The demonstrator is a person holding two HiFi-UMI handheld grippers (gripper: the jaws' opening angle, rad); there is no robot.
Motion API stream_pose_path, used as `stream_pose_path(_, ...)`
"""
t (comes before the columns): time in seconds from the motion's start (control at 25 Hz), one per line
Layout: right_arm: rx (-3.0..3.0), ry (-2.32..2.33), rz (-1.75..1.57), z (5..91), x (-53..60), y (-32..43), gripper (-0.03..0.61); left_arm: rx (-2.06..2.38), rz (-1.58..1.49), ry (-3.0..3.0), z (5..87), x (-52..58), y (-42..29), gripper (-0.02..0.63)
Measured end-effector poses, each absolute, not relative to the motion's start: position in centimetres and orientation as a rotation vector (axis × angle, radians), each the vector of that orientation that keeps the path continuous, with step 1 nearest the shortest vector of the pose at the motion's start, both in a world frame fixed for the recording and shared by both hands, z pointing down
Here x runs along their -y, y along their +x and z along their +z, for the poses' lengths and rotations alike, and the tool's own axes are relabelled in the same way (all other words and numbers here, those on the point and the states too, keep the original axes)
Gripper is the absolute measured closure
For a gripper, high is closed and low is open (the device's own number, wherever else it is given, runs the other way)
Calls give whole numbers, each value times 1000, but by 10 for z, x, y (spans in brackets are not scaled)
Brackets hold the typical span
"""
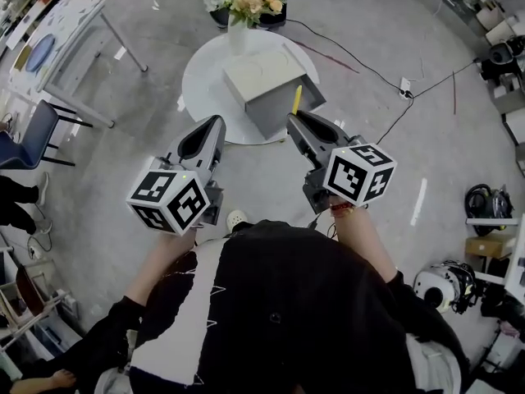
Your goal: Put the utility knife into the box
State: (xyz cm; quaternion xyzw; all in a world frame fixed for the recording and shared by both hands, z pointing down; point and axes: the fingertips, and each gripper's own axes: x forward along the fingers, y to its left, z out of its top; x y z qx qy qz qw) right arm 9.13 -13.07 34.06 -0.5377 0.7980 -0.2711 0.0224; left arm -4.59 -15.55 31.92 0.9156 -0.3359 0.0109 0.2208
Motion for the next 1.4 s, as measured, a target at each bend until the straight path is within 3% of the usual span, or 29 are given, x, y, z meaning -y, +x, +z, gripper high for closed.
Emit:
stream_pose_path(0.44, -2378, -1840, -900, 383, 187, 84, 511, 967, 14, 2531, 324, 231, -104, 603)
stream_pose_path(1.04, -2358, -1875, -1527, 527, 191, 79, 511, 1045, 46, 2385, 367, 254, -141, 603)
stream_pose_path(1.4, -2495, -1911, -1720, 582, 213, 93, 511, 1146, 28, 2299, 372, 280, -153, 603)
